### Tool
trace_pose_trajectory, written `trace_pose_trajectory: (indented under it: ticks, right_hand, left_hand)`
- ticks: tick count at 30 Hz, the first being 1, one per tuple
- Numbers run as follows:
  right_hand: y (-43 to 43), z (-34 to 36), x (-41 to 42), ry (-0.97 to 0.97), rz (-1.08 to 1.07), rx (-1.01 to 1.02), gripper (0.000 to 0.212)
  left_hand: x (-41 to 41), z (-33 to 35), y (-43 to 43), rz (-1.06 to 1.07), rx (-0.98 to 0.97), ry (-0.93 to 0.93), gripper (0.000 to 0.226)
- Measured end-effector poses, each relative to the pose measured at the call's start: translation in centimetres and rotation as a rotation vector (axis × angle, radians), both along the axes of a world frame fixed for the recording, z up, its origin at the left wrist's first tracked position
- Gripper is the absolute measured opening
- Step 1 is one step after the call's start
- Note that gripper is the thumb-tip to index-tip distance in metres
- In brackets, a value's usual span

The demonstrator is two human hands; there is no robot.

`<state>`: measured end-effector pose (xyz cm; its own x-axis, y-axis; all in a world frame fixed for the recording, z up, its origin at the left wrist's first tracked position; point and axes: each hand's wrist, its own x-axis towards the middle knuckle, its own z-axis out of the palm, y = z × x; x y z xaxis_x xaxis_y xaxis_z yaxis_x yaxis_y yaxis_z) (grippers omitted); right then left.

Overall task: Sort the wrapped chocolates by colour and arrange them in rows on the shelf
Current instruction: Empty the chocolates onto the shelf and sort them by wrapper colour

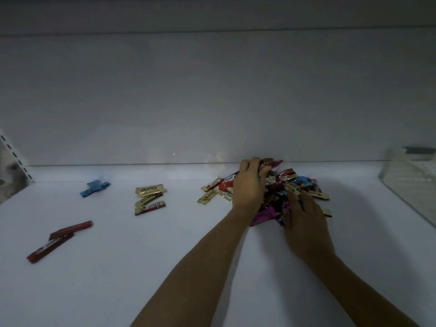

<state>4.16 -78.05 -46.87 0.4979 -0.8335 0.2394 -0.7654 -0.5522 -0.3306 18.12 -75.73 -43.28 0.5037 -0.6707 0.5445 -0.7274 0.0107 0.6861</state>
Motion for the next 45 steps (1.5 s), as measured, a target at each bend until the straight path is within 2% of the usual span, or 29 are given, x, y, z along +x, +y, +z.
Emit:
trace_pose_trajectory:
  ticks: [3, 5, 8, 13, 19, 25, 29, 33, 35, 39, 42, 45]
  right_hand:
    - [0.0, -0.1, 0.0, 0.023, 0.004, -0.016, 0.054]
    - [0.0, -0.1, 0.1, 0.061, 0.006, -0.018, 0.057]
    - [0.1, -0.1, 0.2, 0.016, 0.018, -0.087, 0.080]
    - [0.3, -0.5, 0.3, -0.038, -0.015, -0.234, 0.069]
    - [0.7, -0.1, 0.1, -0.068, 0.049, -0.357, 0.048]
    - [1.3, 0.1, -0.3, -0.070, 0.102, -0.451, 0.043]
    - [3.4, 0.7, -0.1, -0.136, 0.325, -0.487, 0.033]
    - [5.8, 2.1, 3.8, -0.027, 0.496, -0.413, 0.034]
    - [5.9, 2.1, 4.7, 0.007, 0.489, -0.393, 0.033]
    - [5.0, 0.2, 4.3, 0.029, 0.376, -0.268, 0.039]
    - [5.3, 0.1, 4.4, -0.017, 0.256, -0.237, 0.040]
    - [5.8, 0.8, 5.0, -0.114, 0.156, -0.292, 0.034]
  left_hand:
    - [0.6, 0.8, -0.8, 0.024, -0.036, 0.087, 0.033]
    - [0.9, 1.2, -1.2, 0.022, -0.130, 0.257, 0.029]
    - [1.1, 1.7, -1.2, 0.063, -0.209, 0.537, 0.026]
    - [1.3, 0.7, -0.5, 0.083, -0.231, 0.706, 0.028]
    - [2.3, 0.0, 1.1, 0.102, -0.262, 0.812, 0.020]
    - [3.4, -0.4, 2.6, 0.177, -0.266, 0.868, 0.016]
    - [3.6, -0.3, 3.2, 0.205, -0.285, 0.912, 0.023]
    - [4.1, -1.7, 3.2, 0.189, -0.295, 0.951, 0.019]
    - [4.8, -2.4, 3.3, 0.174, -0.275, 0.960, 0.015]
    - [5.7, -2.7, 3.4, 0.197, -0.273, 0.976, 0.022]
    - [5.6, -2.1, 3.5, 0.224, -0.325, 0.986, 0.024]
    - [5.5, -1.9, 3.4, 0.199, -0.384, 1.081, 0.022]
